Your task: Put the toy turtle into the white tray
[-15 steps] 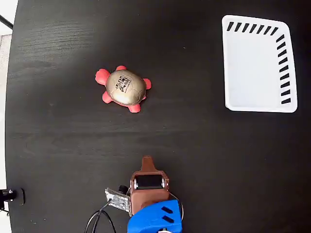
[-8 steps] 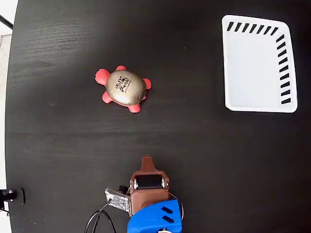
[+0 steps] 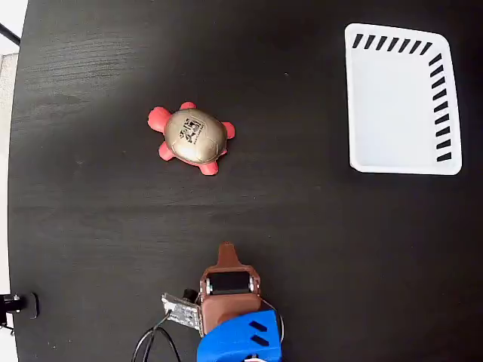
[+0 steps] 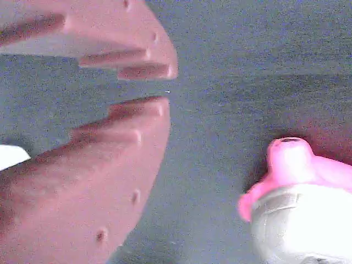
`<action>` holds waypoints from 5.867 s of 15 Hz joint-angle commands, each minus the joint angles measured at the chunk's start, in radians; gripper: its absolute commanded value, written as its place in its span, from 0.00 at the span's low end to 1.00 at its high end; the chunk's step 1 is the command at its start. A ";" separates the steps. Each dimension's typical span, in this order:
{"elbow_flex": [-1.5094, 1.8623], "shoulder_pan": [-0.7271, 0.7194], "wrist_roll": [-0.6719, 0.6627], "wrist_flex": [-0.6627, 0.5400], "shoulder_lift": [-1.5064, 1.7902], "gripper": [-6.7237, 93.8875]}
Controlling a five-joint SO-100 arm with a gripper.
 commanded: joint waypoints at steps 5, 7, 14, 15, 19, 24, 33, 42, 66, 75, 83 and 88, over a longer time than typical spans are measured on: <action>-0.281 -0.057 0.110 -0.212 -0.492 0.07; -0.486 -0.067 0.209 -0.216 -0.739 0.07; -1.155 -0.103 0.405 -0.046 -1.333 0.07; -1.221 -0.103 0.428 -0.015 -1.393 0.07; -1.471 -0.110 0.486 0.149 -1.649 0.07; -1.692 -0.101 0.557 0.307 -1.812 0.07; -1.756 -0.115 0.600 0.373 -1.867 0.54; -1.756 -0.107 0.522 0.368 -1.980 0.63; -1.698 -0.110 0.549 0.167 -2.184 0.68; -1.675 -0.103 0.563 0.147 -2.192 0.09; -1.684 -0.081 0.465 0.233 -1.921 0.07; -1.838 0.021 0.282 0.411 -1.628 0.07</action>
